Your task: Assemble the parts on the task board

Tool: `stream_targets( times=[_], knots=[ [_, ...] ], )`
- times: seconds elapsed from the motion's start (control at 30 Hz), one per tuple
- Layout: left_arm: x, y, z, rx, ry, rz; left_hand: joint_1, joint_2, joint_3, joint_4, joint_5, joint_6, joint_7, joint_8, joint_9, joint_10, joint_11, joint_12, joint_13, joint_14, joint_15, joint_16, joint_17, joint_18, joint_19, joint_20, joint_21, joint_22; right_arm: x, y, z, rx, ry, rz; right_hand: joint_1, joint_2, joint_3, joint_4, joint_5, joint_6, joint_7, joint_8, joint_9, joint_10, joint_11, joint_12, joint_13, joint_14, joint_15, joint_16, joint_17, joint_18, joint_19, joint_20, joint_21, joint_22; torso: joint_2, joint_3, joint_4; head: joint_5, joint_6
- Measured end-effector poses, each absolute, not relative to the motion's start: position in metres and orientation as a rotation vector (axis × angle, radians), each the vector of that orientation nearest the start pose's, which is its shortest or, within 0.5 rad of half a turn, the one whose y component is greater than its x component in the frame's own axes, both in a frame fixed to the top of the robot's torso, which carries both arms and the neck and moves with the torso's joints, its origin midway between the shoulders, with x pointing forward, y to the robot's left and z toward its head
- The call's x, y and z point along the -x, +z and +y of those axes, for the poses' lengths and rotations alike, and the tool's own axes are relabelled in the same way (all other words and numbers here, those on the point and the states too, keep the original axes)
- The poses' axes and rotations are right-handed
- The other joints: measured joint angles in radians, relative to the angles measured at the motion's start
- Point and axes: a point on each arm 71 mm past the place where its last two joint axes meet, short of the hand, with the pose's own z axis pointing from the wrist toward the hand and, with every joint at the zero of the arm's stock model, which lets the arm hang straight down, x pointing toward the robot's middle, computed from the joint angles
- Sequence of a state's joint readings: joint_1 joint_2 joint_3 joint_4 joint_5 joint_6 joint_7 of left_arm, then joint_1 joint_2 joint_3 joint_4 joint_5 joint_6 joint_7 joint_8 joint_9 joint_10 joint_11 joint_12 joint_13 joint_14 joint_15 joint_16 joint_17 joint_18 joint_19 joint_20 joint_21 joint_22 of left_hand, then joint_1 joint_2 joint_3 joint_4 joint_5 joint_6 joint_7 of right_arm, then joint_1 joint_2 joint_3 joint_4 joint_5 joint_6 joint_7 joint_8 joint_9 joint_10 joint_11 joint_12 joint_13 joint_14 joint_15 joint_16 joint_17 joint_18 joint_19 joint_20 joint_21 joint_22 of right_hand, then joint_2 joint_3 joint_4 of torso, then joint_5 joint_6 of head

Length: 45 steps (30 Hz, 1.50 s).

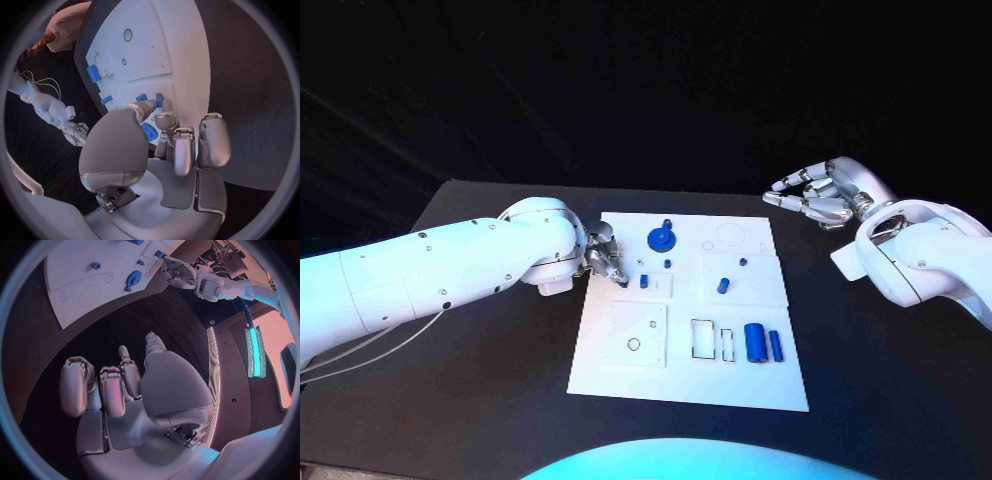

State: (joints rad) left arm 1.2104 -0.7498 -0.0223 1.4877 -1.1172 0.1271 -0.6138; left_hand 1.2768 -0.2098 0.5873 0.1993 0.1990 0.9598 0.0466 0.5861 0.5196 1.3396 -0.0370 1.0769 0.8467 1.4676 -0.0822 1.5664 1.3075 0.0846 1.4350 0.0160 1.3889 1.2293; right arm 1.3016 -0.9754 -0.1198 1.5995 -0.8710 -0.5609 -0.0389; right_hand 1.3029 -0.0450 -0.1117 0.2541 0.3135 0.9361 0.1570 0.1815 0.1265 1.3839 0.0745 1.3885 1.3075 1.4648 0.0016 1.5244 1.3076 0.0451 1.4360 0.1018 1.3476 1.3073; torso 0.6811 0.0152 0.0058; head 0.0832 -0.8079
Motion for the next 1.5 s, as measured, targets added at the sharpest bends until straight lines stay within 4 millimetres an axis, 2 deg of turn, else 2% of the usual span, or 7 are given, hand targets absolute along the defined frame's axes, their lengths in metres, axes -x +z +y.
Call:
stream_targets(
  times=[0.47, 0.63, 1.07, 1.17, 1.2, 1.33, 1.5],
  knots=[
    [-0.4867, -0.2183, 0.184, 0.161, -0.325, 2.312, 0.0, 0.001, 0.002, -0.002, -0.004, 0.003, 0.003, 0.002, 0.001, 0.004, 0.003, 0.004, 0.002, 0.0, 0.0, 0.0, 0.0, 0.0, 0.0, 0.0, 0.004, 0.0, -0.4821, -0.154, -0.2595, -0.468, 0.803, 1.541, 0.0, 0.0, 0.0, 0.0, 0.0, 0.0, 0.0, 0.0, 0.0, 0.0, 0.0, 0.0, 0.0, 0.0, 0.0, 0.0, 0.0, 0.0, 0.0, 0.0, 0.0, 0.001, 0.0, -0.0002, 0.0, -0.001, -0.001],
    [-0.488, -0.2183, 0.1825, 0.162, -0.319, 2.312, 0.0, 0.001, 0.003, -0.003, -0.005, 0.003, 0.003, 0.002, 0.001, 0.013, -0.002, 0.008, 0.009, -0.004, -0.004, 0.0, 0.0, 0.0, 0.0, 0.0, 0.004, 0.003, -0.482, -0.154, -0.2595, -0.468, 0.803, 1.541, 0.0, 0.0, 0.0, 0.0, 0.0, 0.0, 0.0, 0.0, 0.0, 0.0, 0.0, 0.0, 0.0, 0.0, 0.0, 0.0, 0.0, 0.0, 0.0, 0.0, 0.0, 0.001, 0.0, -0.0001, 0.0, -0.001, -0.001],
    [-0.4903, -0.2193, 0.1805, 0.16, -0.298, 2.324, -0.032, 0.016, 0.017, -0.017, -0.005, 0.018, -0.001, 0.002, 0.001, 0.029, -0.007, 0.019, 0.024, 0.0, -0.007, 0.0, 0.0, 0.0, 0.007, 0.0, 0.014, 0.02, -0.4819, -0.1541, -0.2599, -0.469, 0.803, 1.541, 0.0, 0.0, 0.0, 0.0, 0.0, 0.0, 0.0, 0.0, 0.0, 0.0, 0.0, 0.0, 0.0, 0.0, 0.0, 0.0, 0.0, 0.0, 0.0, 0.0, 0.0, 0.0, 0.0, 0.0003, -0.0007, -0.005, -0.006],
    [-0.4904, -0.2195, 0.1803, 0.16, -0.294, 2.326, -0.046, 0.012, 0.035, -0.035, -0.005, 0.018, -0.001, 0.001, 0.0, 0.029, -0.008, 0.024, 0.028, -0.002, -0.01, 0.0, 0.0, -0.002, 0.011, -0.004, 0.018, 0.026, -0.4819, -0.1542, -0.2599, -0.469, 0.803, 1.541, 0.0, 0.0, 0.0, 0.0, 0.0, 0.0, 0.0, 0.0, 0.0, 0.0, 0.0, 0.0, 0.0, 0.0, 0.0, 0.0, 0.0, 0.0, 0.0, 0.0, 0.0, 0.0, 0.0, 0.0004, -0.0007, -0.005, -0.006],
    [-0.4905, -0.2195, 0.1803, 0.16, -0.293, 2.327, -0.046, 0.012, 0.036, -0.036, -0.005, 0.018, -0.001, 0.001, 0.0, 0.031, -0.006, 0.024, 0.03, -0.003, -0.011, 0.0, 0.0, -0.011, 0.011, -0.004, 0.02, 0.028, -0.4819, -0.1542, -0.2599, -0.469, 0.803, 1.541, 0.0, 0.0, 0.0, 0.0, 0.0, 0.0, 0.0, 0.0, 0.0, 0.0, 0.0, 0.0, 0.0, 0.0, 0.0, 0.0, 0.0, 0.0, 0.0, 0.0, 0.0, 0.0, 0.0, 0.0004, -0.0006, -0.006, -0.007],
    [-0.4905, -0.2197, 0.1803, 0.161, -0.289, 2.328, -0.06, 0.01, 0.038, -0.05, -0.005, 0.018, -0.001, 0.001, 0.0, 0.036, -0.007, 0.025, 0.032, -0.003, -0.011, 0.0, 0.001, -0.011, 0.011, -0.004, 0.02, 0.032, -0.4819, -0.1542, -0.26, -0.469, 0.803, 1.541, 0.0, 0.0, 0.0, 0.0, 0.0, 0.0, 0.0, 0.0, 0.0, 0.0, 0.0, 0.0, 0.0, 0.0, 0.0, 0.0, 0.0, 0.0, 0.0, 0.0, 0.0, 0.0, 0.0, 0.0005, -0.0006, -0.007, -0.007],
    [-0.4905, -0.2199, 0.1802, 0.162, -0.287, 2.329, -0.084, 0.023, 0.038, -0.072, -0.005, 0.025, 0.0, -0.003, -0.002, 0.038, -0.009, 0.025, 0.032, 0.0, -0.014, 0.0, 0.001, -0.011, 0.014, -0.007, 0.02, 0.035, -0.4818, -0.1544, -0.2601, -0.469, 0.803, 1.541, 0.0, 0.0, 0.0, 0.0, 0.0, 0.0, 0.0, 0.0, 0.0, 0.0, 0.0, 0.0, 0.0, 0.0, 0.0, 0.0, 0.0, 0.0, 0.0, 0.0, 0.0, 0.0, 0.0, 0.0004, -0.0003, -0.007, -0.007]
  ],
)
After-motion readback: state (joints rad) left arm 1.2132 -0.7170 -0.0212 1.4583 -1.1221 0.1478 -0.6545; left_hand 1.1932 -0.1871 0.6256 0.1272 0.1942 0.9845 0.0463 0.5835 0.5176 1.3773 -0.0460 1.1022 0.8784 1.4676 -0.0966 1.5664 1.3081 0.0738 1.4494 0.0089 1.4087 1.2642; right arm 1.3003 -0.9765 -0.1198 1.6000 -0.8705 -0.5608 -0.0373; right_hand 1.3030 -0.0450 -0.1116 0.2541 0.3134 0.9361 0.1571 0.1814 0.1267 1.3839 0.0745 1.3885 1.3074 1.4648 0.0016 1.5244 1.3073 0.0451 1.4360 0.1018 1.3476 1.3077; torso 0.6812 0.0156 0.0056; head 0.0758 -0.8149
